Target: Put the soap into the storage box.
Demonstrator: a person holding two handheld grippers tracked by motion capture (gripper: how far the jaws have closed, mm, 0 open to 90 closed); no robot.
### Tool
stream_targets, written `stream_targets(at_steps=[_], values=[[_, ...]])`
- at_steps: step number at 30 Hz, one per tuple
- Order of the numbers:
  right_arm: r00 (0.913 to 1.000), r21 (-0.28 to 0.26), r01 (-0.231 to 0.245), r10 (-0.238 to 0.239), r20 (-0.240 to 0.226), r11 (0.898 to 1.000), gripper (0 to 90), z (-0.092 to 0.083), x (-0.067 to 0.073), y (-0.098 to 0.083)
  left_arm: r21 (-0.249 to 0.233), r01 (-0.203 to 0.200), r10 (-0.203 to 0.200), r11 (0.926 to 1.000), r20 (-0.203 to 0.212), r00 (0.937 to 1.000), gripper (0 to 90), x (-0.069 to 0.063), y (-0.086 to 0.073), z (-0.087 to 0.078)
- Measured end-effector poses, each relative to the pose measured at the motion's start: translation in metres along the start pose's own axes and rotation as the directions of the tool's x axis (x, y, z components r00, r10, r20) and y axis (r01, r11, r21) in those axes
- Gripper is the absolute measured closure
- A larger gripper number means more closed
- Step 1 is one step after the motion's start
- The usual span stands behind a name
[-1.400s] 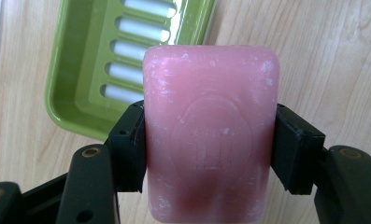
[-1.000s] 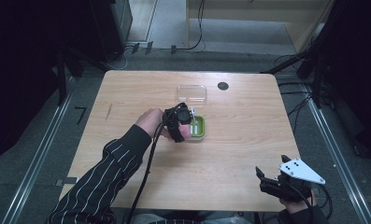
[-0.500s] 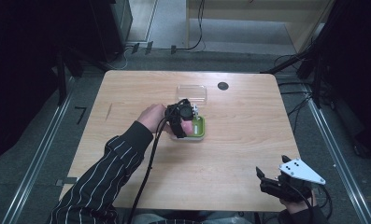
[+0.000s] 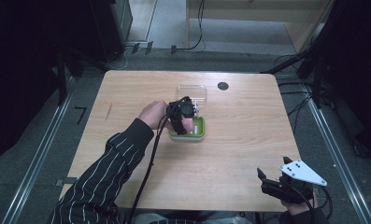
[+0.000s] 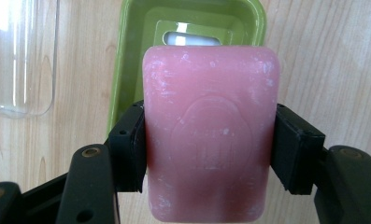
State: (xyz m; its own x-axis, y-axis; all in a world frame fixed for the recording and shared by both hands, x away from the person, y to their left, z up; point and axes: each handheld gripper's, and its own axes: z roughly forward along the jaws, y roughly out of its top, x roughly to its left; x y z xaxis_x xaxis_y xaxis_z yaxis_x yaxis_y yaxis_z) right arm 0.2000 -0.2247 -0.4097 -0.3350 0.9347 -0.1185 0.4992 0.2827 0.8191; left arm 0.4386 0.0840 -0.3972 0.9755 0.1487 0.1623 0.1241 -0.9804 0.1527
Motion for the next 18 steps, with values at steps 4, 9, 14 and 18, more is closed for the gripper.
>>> stream_targets(at_steps=[4, 9, 14, 18], values=[[0.9999, 0.002, -0.006, 0.006, 0.009, 1.000, 13.5, -0.002, -0.001, -0.002, 0.013, -0.016, 0.016, 0.9998, 0.002, 0.9999, 38.6, 0.002, 0.004, 0.002], [0.9998, 0.005, -0.008, 0.008, 0.019, 1.000, 13.5, -0.005, -0.002, -0.004, 0.012, -0.034, 0.033, 0.9994, 0.002, 0.9994, 38.6, 0.003, 0.010, 0.005], [0.9993, 0.006, -0.022, 0.022, 0.030, 1.000, 13.5, -0.009, -0.004, -0.007, 0.018, -0.032, 0.032, 0.9993, 0.005, 0.9995, 38.6, 0.006, 0.015, 0.010], [0.9990, 0.006, -0.024, 0.024, 0.037, 1.000, 13.5, -0.011, -0.005, -0.009, 0.031, -0.040, 0.040, 0.9987, 0.003, 0.9992, 38.6, 0.007, 0.017, 0.016]])
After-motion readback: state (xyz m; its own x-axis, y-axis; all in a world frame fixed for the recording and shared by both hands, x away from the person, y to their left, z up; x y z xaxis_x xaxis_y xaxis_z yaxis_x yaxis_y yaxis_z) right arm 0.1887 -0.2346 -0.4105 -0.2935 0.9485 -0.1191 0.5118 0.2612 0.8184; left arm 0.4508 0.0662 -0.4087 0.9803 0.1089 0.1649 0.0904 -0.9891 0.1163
